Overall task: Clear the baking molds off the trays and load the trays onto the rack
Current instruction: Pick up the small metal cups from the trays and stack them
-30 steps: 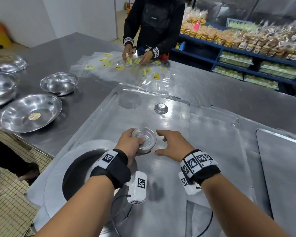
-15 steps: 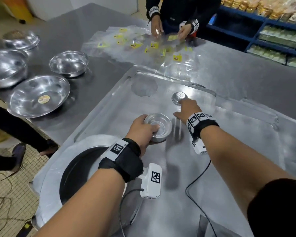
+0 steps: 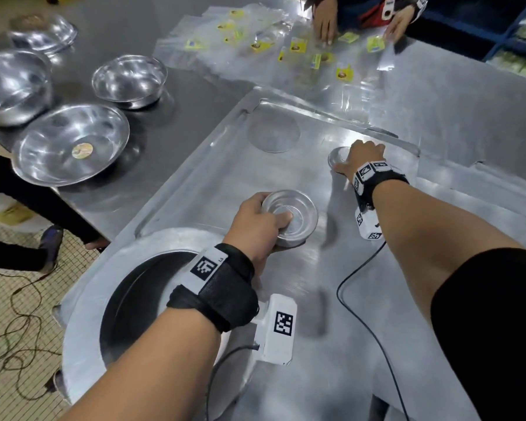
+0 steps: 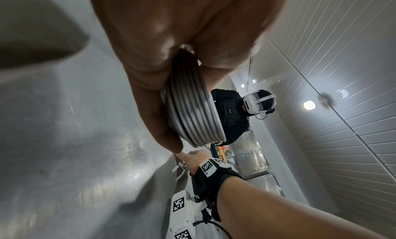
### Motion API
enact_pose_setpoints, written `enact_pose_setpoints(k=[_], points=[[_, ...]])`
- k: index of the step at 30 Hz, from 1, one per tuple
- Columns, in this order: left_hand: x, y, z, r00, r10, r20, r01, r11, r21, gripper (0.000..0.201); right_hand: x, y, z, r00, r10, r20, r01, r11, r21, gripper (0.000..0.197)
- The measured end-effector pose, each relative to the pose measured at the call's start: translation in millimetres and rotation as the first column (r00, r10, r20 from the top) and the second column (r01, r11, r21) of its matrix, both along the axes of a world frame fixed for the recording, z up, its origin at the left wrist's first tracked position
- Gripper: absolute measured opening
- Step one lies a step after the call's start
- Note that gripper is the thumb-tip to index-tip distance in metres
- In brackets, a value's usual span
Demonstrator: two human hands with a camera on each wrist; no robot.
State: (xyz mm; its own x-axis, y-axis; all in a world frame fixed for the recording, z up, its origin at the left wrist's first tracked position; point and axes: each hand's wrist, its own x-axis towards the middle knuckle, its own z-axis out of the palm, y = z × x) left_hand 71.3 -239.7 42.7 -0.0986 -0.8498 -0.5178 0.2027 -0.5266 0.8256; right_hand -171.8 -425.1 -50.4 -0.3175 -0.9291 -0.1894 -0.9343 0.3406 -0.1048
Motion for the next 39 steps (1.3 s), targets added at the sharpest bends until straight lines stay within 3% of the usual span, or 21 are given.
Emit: enact_pose_setpoints(k=[5,10,14,16,21,28,30,36,39], points=[[-3,8,6,1.0,-0.026,-0.004,0.025,1.0,-0.007,0.026,4,37,16,0.968,0.011,0.251,0.024,0.99,-0.137,0.067],[-7,20,10,0.999,-0.034,0.004,0.034,0.999,0.019,0.028,12,84,39,0.928,0.074,0.365,0.019,0.97,-0.244,0.064],[-8,32,16,0.999,-0.031,-0.012,0.032,0.997,0.075,0.029,24,127,59,0.875,0.158,0.458,-0.001,0.946,-0.324,0.081],[-8,38,19,0.999,-0.044,-0.019,0.046,0.993,0.108,0.031,30,152,70,0.851,0.21,0.482,-0.016,0.927,-0.376,0.08],[-10,54,27,0.995,-0.082,-0.057,0.09,0.985,0.147,0.031,50,215,109,0.754,0.277,0.596,0.092,0.853,-0.513,0.073],[-13,79,39,0.948,-0.306,-0.091,0.315,0.941,0.124,0.066,84,307,143,0.66,0.367,0.656,0.177,0.772,-0.611,0.068],[-13,89,49,0.925,-0.367,-0.096,0.374,0.925,0.066,0.061,90,326,143,0.645,0.371,0.668,0.192,0.767,-0.612,0.067],[-15,110,56,0.874,-0.479,-0.076,0.478,0.878,-0.036,0.018,100,375,132,0.647,0.317,0.693,0.253,0.768,-0.588,0.065],[-16,120,50,0.863,-0.503,-0.037,0.502,0.864,-0.04,0.023,106,395,126,0.636,0.279,0.72,0.3,0.77,-0.563,0.065]])
